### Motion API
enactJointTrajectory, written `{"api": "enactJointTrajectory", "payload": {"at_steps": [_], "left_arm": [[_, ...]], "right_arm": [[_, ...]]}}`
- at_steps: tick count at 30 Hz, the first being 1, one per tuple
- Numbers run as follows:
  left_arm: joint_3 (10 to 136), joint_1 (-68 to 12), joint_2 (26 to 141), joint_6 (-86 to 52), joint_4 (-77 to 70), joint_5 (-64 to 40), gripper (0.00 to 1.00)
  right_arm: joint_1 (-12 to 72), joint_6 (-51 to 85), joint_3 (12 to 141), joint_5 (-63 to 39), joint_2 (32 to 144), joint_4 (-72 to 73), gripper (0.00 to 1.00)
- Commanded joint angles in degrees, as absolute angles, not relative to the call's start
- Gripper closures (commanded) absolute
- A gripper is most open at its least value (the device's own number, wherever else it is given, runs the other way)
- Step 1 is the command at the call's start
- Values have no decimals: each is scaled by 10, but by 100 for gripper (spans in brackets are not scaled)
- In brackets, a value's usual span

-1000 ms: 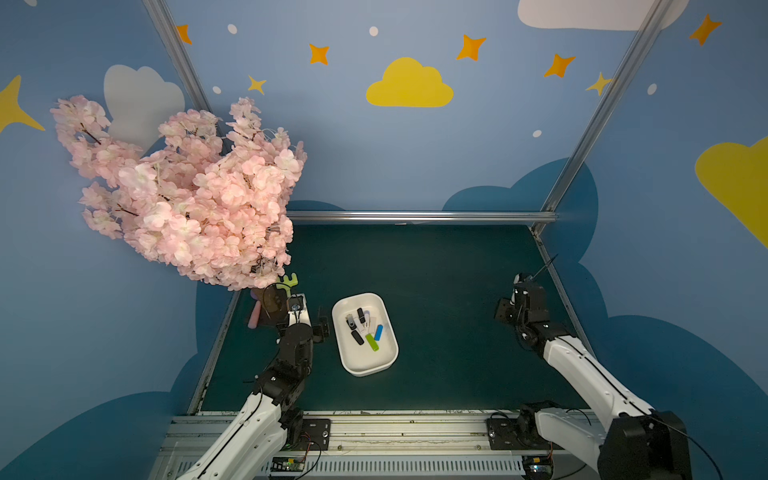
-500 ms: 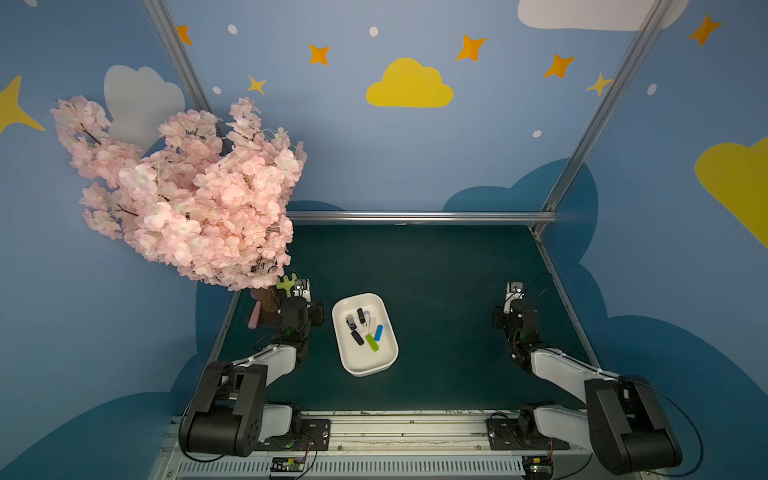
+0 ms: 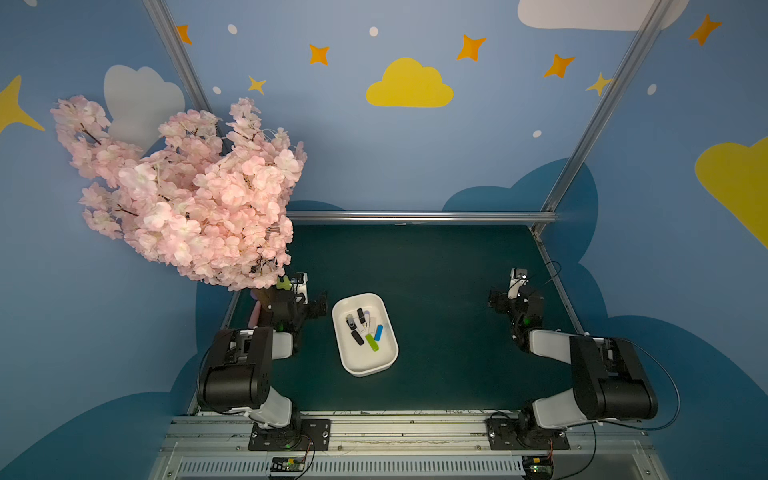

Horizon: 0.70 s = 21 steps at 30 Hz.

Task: Put the usb flash drive into the storage box
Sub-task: Reset both arms

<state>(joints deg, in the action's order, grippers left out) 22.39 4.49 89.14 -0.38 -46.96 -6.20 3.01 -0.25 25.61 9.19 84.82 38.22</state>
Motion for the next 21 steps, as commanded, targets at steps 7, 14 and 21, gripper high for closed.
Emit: {"api": "enactJointTrajectory", "payload": {"at_steps": [7, 14, 21], "left_arm": [[229, 43, 883, -5, -470, -82, 0], [230, 40, 883, -4, -467, -75, 0], [229, 40, 883, -3, -467, -72, 0]], "right_arm": [[32, -3, 260, 71, 842, 355, 2], [32, -3, 263, 72, 843, 353, 2], [33, -4, 259, 73, 839, 355, 2]]}}
